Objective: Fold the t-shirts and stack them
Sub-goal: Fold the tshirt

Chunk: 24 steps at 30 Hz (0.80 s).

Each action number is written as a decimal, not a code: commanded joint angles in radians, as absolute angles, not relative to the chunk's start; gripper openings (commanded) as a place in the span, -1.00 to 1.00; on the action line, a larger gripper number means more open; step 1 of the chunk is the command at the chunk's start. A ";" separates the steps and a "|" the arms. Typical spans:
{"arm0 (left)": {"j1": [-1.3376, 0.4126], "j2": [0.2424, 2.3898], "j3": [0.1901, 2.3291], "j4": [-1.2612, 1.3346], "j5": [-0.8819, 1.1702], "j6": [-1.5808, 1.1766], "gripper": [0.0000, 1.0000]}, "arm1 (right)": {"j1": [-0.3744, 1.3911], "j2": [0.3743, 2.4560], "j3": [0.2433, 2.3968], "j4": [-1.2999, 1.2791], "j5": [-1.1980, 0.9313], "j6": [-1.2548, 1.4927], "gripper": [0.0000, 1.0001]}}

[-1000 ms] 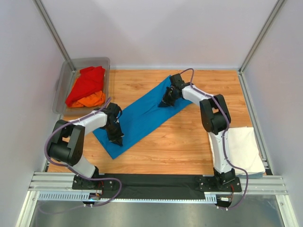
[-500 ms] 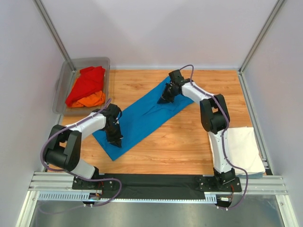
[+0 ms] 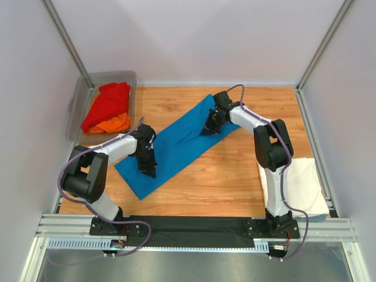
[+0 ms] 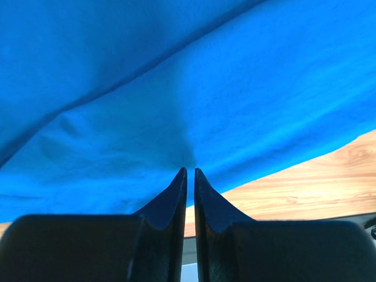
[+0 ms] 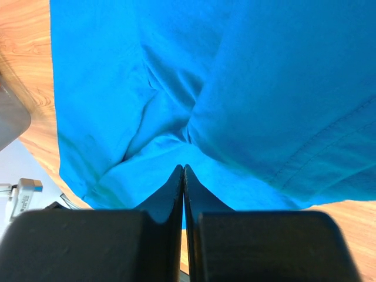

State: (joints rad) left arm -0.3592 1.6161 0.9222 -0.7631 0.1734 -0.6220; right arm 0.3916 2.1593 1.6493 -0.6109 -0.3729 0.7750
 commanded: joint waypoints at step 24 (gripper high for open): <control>-0.385 1.661 0.876 -0.736 0.195 -0.580 -0.74 | 0.376 2.310 1.812 -0.561 -0.327 0.805 -1.00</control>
State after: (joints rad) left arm -0.3775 1.6417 0.9020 -0.7425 0.2012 -0.6025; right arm 0.3870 2.2860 1.7504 -0.5930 -0.3492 0.7895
